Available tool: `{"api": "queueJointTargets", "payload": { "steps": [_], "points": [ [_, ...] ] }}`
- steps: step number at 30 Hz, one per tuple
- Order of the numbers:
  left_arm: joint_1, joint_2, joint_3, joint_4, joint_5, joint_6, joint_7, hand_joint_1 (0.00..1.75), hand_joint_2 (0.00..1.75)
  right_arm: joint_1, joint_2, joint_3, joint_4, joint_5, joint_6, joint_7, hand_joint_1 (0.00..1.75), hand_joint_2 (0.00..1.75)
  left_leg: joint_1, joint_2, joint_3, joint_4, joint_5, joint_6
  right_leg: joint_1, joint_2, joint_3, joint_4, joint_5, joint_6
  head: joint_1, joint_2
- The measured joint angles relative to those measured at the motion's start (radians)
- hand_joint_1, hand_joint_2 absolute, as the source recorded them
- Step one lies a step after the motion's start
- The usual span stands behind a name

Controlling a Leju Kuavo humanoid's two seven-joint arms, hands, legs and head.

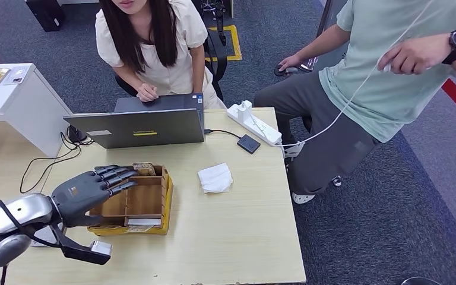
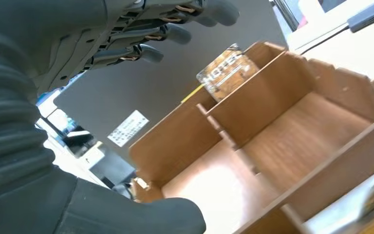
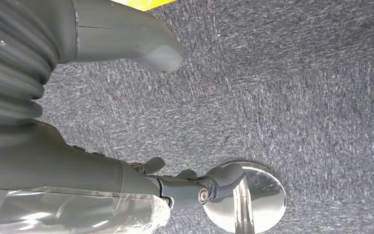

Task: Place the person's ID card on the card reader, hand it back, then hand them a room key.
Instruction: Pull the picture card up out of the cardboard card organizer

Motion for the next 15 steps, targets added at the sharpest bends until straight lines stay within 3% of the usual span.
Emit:
{"api": "queueJointTargets", "payload": {
  "steps": [15],
  "points": [
    [0.003, -0.015, 0.021, -0.003, -0.005, 0.009, 0.011, 0.0, 1.75, 0.0, 0.0, -0.004, 0.0, 0.0, -0.007, -0.004, 0.0, 1.75, 0.0, 0.0, 0.0, 0.0, 0.0, 0.0, 0.0, 0.0, 0.0, 0.0, 0.0, 0.0, 0.0, 0.0]
  ]
}}
